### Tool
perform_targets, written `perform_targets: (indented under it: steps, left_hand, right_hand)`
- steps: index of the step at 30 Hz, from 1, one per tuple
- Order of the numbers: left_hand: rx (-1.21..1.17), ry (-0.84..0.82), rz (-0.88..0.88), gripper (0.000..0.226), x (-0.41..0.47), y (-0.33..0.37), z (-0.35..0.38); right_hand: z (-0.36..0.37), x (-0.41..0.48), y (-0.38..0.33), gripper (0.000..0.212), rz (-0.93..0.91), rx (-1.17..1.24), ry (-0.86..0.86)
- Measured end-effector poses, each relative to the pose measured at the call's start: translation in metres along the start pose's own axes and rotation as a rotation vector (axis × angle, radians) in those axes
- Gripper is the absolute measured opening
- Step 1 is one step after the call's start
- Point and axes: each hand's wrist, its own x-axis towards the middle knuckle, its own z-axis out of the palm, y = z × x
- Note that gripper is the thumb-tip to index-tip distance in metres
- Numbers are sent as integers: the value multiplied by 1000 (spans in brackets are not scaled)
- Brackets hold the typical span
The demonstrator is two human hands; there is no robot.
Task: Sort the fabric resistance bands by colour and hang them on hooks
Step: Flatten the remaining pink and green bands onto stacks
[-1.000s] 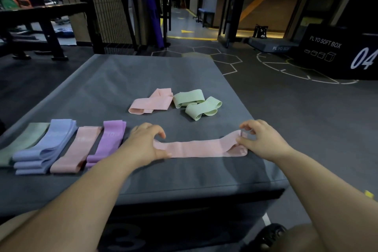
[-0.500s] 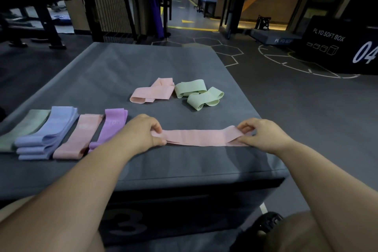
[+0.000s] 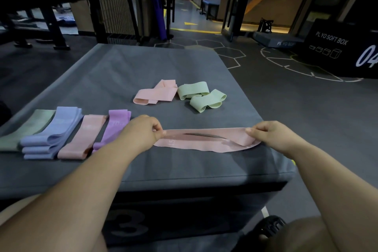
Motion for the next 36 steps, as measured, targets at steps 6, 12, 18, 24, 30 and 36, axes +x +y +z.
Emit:
perform_targets:
  steps: [6, 12, 18, 24, 30, 36]
  left_hand:
    - [24, -10, -20, 13, -2, 2, 0]
    - [53, -21, -7, 6, -5, 4, -2]
    - [2, -9, -66, 12, -1, 3, 0]
    - [-427, 20, -173, 15, 6, 3, 0]
    - [-940, -96, -306, 18, 1, 13, -3]
    - [-1196, -157, -394, 18, -1, 16, -9]
  right_hand:
    - [1, 4, 2, 35, 33, 322, 16]
    - [1, 7, -2, 24, 173, 758, 41]
    - [-3, 9, -1, 18, 240, 949, 4]
    - [0, 10, -3, 19, 235, 818, 39]
    - [-3, 11, -4, 22, 200, 761, 20]
    - [-4, 11, -3, 22, 235, 863, 2]
